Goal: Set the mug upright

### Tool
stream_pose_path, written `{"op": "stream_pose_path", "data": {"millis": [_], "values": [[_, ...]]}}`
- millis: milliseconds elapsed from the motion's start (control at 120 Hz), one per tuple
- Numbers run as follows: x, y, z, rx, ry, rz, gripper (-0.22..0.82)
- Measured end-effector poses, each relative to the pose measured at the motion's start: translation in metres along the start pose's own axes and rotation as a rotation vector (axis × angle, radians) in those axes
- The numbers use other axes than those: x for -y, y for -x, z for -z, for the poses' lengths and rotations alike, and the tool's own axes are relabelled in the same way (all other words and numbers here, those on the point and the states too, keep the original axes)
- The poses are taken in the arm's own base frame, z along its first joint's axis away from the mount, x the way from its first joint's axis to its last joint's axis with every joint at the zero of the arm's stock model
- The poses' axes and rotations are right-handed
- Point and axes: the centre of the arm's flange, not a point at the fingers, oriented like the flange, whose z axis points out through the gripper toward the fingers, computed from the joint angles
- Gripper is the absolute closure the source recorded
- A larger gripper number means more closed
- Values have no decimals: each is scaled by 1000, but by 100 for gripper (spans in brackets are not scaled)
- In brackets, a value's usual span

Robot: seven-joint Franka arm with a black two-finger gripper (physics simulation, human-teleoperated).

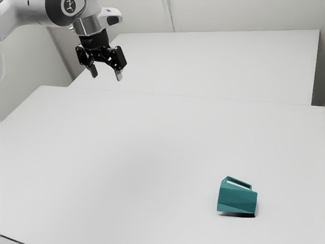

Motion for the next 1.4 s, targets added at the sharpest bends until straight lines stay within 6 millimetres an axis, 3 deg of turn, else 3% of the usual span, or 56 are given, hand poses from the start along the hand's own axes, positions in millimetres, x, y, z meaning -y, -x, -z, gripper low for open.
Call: {"op": "stream_pose_path", "data": {"millis": [325, 542, 667, 800, 925, 1067, 1283, 1400], "values": [[-5, -1, -10, 4, 15, 0, 0], [-6, 9, -64, 79, 175, 40, 0], [1, 14, -83, 73, 264, 88, 0], [6, 21, -127, 89, 361, 161, 0], [-1, 23, -160, 92, 439, 214, 0], [-27, 33, -196, 69, 504, 235, 0], [-115, 60, -244, 22, 643, 197, 0], [-142, 72, -266, 15, 701, 202, 0]]}}
